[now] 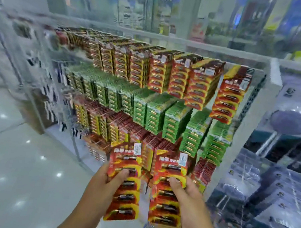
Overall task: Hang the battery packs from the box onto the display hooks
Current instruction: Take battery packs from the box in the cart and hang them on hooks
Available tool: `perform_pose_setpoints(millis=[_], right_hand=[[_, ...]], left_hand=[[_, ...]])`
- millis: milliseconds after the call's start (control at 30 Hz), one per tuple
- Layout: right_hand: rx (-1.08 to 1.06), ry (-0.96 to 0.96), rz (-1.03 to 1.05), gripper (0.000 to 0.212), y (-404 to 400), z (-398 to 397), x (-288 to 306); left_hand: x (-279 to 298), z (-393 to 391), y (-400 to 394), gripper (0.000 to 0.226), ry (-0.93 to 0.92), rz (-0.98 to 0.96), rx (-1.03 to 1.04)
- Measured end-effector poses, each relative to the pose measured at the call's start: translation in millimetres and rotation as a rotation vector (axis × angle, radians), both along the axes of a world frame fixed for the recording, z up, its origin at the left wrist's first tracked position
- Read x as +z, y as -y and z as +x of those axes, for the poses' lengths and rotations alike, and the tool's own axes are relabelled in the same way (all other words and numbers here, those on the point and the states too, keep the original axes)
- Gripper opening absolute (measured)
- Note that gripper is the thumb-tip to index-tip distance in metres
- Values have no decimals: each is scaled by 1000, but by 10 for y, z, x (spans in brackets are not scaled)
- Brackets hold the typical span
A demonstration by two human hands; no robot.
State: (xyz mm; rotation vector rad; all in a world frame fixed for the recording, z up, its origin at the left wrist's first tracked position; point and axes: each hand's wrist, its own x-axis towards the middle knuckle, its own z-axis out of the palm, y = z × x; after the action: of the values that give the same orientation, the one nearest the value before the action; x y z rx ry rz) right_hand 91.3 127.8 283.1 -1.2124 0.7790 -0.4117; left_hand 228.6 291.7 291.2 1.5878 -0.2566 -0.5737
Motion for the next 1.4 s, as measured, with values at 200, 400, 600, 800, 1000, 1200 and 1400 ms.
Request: perform_pose_setpoints(millis=[200, 400, 600, 800, 1000, 1200, 1400], right_hand=[[58, 51, -31, 28, -475, 882, 414], [4, 126, -100, 22, -957, 2235, 766], [-42, 180, -88, 20, -1411, 3582, 1002], [-35, 147, -139, 20, -1599, 4632, 1131], [-4, 154, -228, 68, -1426, 5689, 1202], [-3, 169, -226, 60, -1078, 6657, 1290], [-40, 158, -233, 47, -886, 7428, 1470]], left_hand=[[363, 855, -538, 16, 59, -52, 52], [615, 2236, -1130, 15, 82, -115, 21], [970, 3595, -1654, 18, 109, -153, 3], [1189, 4653, -1818, 17, 169, -167, -6], [1281, 5606, -1515, 18, 183, -206, -8], [1339, 6503, -1107, 20, 201, -185, -1], [1438, 7271, -728, 23, 215, -202, -55]])
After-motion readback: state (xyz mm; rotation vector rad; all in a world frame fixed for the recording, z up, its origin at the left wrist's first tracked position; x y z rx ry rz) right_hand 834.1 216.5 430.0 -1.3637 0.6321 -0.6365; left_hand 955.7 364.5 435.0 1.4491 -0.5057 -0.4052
